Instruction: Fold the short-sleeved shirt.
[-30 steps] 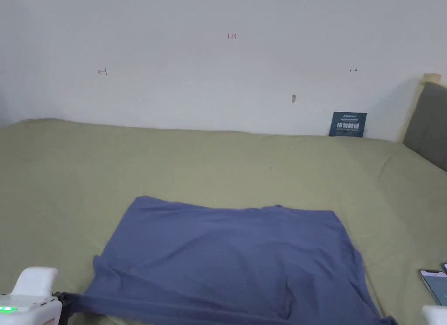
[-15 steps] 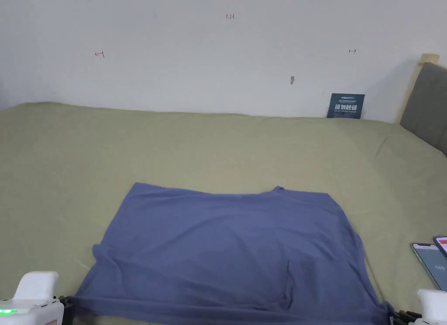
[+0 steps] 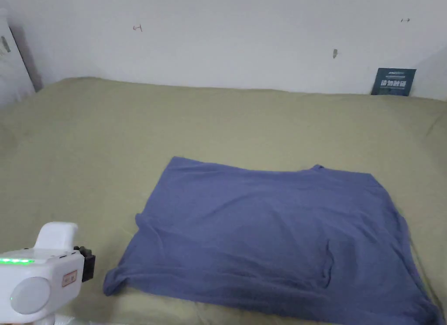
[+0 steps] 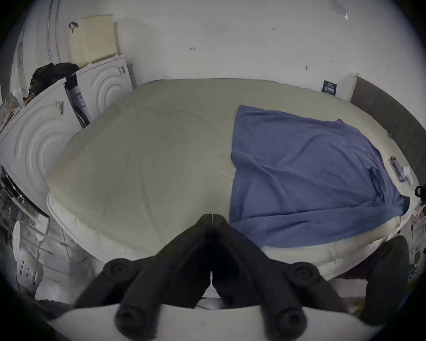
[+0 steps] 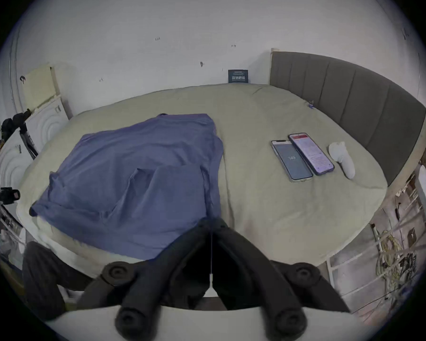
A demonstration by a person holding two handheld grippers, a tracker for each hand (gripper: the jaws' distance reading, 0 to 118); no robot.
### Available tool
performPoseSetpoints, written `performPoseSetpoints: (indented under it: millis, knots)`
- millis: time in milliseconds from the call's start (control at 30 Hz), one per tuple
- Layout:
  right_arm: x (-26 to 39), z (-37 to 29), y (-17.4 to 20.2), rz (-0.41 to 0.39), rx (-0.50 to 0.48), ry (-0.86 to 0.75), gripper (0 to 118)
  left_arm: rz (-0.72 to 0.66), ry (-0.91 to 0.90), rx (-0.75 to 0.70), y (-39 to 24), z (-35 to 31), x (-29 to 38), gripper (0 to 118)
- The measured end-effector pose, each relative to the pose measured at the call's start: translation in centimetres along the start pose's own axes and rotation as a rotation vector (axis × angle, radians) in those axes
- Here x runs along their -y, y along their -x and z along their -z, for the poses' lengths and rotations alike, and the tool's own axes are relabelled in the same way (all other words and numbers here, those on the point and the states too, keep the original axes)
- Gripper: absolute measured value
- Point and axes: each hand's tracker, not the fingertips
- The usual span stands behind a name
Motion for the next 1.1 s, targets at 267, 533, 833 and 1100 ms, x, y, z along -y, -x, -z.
performPoseSetpoints:
  millis: [267,533,833,1100]
  knots:
    - [-0.4,-0.1,1.2,0.012,-0.061,0.076,0,0.012,0.078,0.11,0.3,2.0,0.4,82]
    - [0.6,1.2,1.4,-0.03,-0.068,0.093,0,0.063,0.193,0.058,-2.0,6.8,1.3,97]
    - [1.6,2.3,0.4,-0.022,-0.101,0.129,109,0.014,0.186,0.095,-2.1,5.9,0.9,4]
    - [3.3,6.6,0.7,-0.033,-0.07,0.215,15,0.003,0.201,0.093,-2.3,6.0,0.9,4]
